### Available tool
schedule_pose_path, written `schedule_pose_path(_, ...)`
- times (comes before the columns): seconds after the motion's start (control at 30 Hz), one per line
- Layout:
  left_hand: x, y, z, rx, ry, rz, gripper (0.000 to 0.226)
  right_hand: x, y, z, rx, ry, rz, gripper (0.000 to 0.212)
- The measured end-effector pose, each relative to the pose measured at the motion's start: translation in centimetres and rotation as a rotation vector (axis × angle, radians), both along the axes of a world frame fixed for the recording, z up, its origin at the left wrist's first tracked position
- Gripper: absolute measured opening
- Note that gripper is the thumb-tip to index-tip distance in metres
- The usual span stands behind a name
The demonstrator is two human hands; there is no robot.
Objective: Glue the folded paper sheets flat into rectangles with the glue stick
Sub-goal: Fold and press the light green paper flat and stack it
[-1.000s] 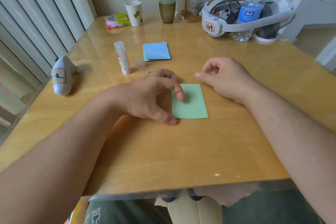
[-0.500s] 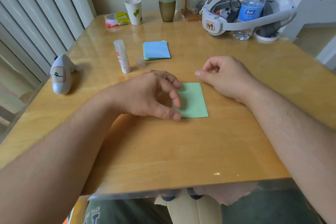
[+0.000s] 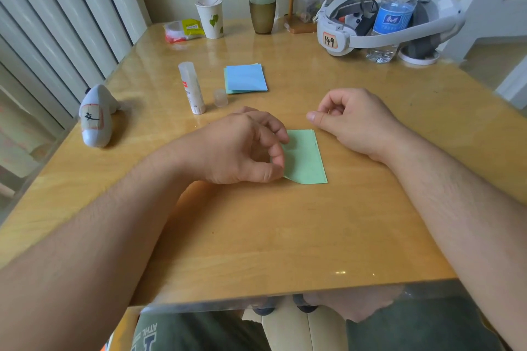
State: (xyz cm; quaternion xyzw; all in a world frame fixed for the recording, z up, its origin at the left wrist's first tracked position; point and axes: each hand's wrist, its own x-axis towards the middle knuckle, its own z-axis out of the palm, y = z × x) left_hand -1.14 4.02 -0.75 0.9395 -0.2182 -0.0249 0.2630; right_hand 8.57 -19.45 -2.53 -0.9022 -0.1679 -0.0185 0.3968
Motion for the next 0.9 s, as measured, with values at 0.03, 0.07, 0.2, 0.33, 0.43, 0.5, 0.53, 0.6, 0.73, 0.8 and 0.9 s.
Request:
schedule_pose_path(0.03, 0.0, 0.0, 0.0, 0.008, 0.009, 0.000, 0.008, 0.0, 0.0, 0.0, -0.003, -0.001, 0.001, 0.027)
schedule_pose_path(0.07, 0.0, -0.1, -0.1, 0.009, 0.014, 0.001, 0.008, 0.0, 0.0, 0.0, -0.007, -0.001, 0.001, 0.026)
schedule_pose_path(0.2, 0.2, 0.2, -0.2, -0.042, 0.017, 0.006, 0.010, -0.1, 0.0, 0.1, -0.009, -0.004, 0.006, 0.025)
schedule_pose_path(0.33, 0.5, 0.3, -0.4, -0.093, -0.022, 0.021, 0.003, -0.1, -0.1, 0.1, -0.008, -0.005, 0.013, 0.026)
schedule_pose_path(0.43, 0.8, 0.3, -0.5, -0.184, -0.028, 0.056, 0.005, 0.0, -0.1, 0.1, -0.006, 0.002, 0.034, 0.025)
schedule_pose_path(0.5, 1.0, 0.3, -0.6, -0.251, -0.023, 0.123, 0.009, -0.1, -0.1, 0.1, -0.001, -0.002, 0.056, 0.026)
schedule_pose_path(0.53, 1.1, 0.3, -0.7, -0.301, -0.030, 0.153, 0.011, -0.1, -0.1, 0.1, 0.010, -0.007, 0.064, 0.029)
schedule_pose_path(0.6, 1.4, 0.2, -0.8, -0.458, -0.033, 0.222, 0.015, -0.2, 0.0, 0.2, 0.084, -0.018, 0.047, 0.041)
schedule_pose_path(0.73, 2.3, -0.3, -0.7, -0.649, -0.072, 0.380, 0.018, -0.2, 0.4, 1.0, 0.361, -0.006, -0.046, 0.058)
schedule_pose_path(0.8, 2.8, -0.6, -0.7, -0.756, -0.073, 0.440, 0.017, -0.5, 0.6, 1.1, 0.424, 0.030, -0.010, 0.061)
schedule_pose_path(0.9, 3.2, -1.0, -0.4, -0.831, -0.135, 0.512, 0.018, -0.9, 1.1, 0.8, 0.409, 0.019, -0.014, 0.064)
